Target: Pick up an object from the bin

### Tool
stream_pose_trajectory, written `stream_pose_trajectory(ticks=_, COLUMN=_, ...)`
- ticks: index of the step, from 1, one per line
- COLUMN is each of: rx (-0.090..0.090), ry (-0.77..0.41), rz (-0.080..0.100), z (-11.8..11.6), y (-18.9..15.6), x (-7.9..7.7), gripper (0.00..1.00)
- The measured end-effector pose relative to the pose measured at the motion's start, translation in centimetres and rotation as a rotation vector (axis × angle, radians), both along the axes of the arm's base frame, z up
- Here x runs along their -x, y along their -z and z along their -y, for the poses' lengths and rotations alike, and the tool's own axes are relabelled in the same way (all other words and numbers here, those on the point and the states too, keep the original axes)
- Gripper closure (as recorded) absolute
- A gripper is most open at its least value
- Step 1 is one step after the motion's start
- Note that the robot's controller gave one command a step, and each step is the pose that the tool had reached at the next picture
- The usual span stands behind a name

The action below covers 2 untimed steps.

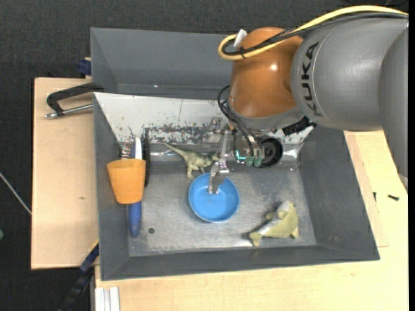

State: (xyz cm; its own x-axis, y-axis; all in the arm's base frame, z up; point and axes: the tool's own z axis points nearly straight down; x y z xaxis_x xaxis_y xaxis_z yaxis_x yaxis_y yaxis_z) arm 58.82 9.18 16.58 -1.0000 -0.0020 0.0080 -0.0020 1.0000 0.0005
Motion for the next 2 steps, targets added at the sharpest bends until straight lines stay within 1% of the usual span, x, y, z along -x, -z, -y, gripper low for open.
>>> stream_pose_trajectory(ticks=1, rx=-0.005, ry=-0.243, rz=0.036, z=2.30, y=7.47, x=-0.86, gripper=0.00)
stream_pose_trajectory(ticks=2, rx=-0.006, ry=-0.242, rz=0.059, z=2.21, y=7.03, x=-1.40, gripper=1.00)
